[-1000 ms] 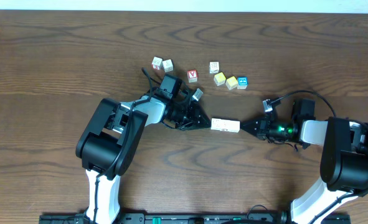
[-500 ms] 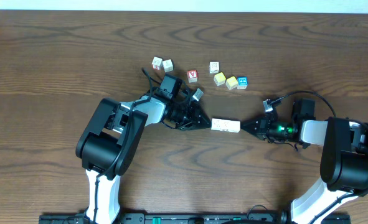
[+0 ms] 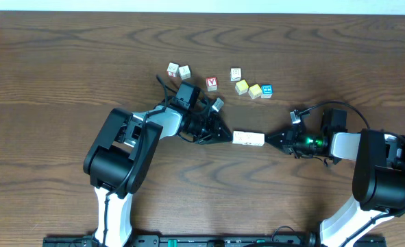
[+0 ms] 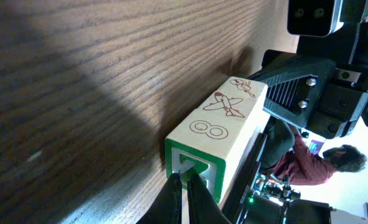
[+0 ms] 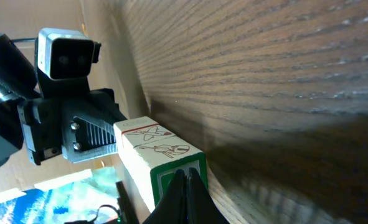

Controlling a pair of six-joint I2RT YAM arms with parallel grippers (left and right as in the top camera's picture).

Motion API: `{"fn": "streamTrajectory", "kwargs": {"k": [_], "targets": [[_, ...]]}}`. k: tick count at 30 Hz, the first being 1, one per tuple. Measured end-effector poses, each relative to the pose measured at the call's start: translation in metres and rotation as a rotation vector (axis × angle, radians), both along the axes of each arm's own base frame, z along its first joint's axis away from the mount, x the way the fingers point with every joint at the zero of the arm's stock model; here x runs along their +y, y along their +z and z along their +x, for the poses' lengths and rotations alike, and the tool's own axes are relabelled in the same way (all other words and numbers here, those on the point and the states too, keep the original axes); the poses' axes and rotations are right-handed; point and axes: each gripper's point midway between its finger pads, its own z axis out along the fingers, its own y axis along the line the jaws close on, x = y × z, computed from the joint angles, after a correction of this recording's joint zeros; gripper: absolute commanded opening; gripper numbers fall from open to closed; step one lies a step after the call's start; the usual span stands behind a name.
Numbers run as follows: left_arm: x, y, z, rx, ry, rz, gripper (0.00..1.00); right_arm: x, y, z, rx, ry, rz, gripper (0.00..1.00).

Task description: Lift 3 blocks

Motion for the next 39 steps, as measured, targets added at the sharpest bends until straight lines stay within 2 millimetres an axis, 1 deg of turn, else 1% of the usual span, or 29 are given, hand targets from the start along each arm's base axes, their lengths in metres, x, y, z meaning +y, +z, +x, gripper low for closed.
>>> {"fn": "streamTrajectory", "kwargs": {"k": [12, 39], "targets": [[0.0019, -0.0021, -0.0049, 0.034, 0.002, 0.015, 0.07, 0.0013, 0.0001, -0.0010, 0.053, -0.022, 0.018, 0.01], [0.0039, -0.0042, -0.0075, 0.069, 0.013, 0.033, 0.07, 0.0036, -0.0002, -0.0017, 0.070, -0.024, 0.021, 0.01]]}}
